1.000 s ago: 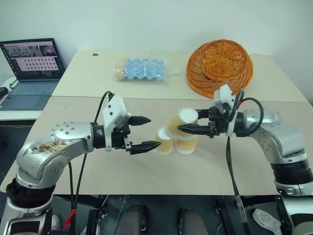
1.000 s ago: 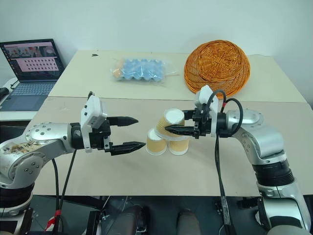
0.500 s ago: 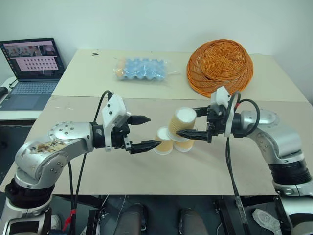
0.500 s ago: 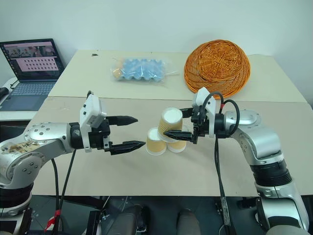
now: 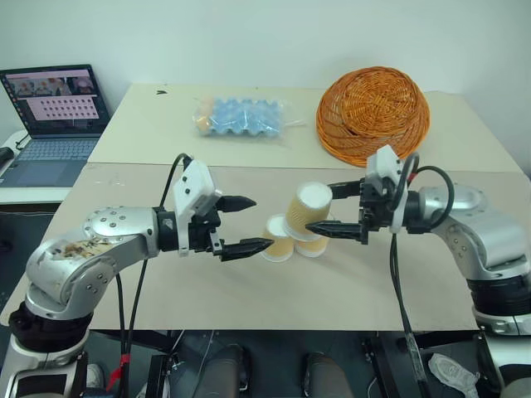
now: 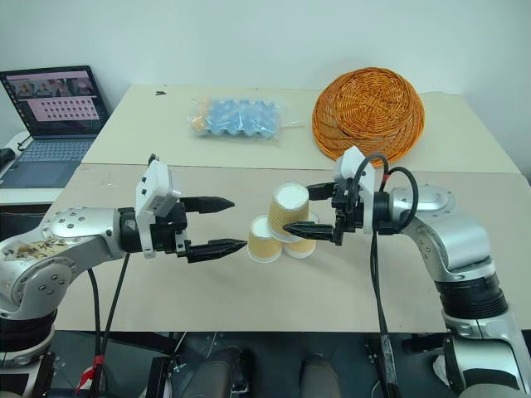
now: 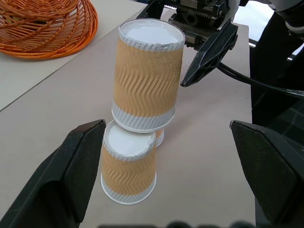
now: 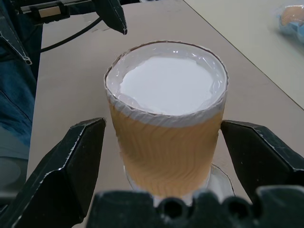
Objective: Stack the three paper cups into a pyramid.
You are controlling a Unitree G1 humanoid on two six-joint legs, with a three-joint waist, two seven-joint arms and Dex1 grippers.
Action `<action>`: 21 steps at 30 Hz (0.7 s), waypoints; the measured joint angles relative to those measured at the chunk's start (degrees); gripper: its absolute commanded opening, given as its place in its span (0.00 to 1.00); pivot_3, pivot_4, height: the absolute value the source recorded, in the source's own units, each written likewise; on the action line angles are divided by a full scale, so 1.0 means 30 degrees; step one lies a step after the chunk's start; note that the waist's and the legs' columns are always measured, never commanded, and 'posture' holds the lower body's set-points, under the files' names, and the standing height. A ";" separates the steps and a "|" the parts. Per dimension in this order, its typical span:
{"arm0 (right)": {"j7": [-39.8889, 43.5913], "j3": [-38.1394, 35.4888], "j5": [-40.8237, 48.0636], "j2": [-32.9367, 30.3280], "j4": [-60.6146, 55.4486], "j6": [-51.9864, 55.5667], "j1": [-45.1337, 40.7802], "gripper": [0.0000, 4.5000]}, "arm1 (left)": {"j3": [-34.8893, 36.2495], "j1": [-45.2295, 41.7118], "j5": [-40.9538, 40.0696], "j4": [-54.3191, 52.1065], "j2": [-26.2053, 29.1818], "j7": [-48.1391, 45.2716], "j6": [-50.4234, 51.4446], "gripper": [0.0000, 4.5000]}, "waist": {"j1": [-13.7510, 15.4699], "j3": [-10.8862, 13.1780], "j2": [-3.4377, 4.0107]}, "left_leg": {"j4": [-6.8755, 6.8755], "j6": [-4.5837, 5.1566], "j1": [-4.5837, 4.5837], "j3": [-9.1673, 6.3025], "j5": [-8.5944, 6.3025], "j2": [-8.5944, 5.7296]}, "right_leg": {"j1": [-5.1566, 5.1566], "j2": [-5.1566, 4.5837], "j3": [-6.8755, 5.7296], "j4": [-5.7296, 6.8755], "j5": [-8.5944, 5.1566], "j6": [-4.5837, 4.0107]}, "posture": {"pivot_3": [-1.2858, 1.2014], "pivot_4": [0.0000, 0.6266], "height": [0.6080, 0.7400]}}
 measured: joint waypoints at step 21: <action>0.2342 -0.6864 -0.1465 -0.5665 0.2478 -0.3064 0.7727 0.99 | 0.2894 0.3378 0.1286 0.0607 -0.1041 0.3477 -0.0757 1.00 | 0.0030 -0.0001 0.0000 | -0.0032 0.0147 0.0056 0.0013 -0.0092 0.0031 | 0.0055 -0.0014 0.0017 -0.0023 -0.0003 0.0002 | 0.52 0.24 0.90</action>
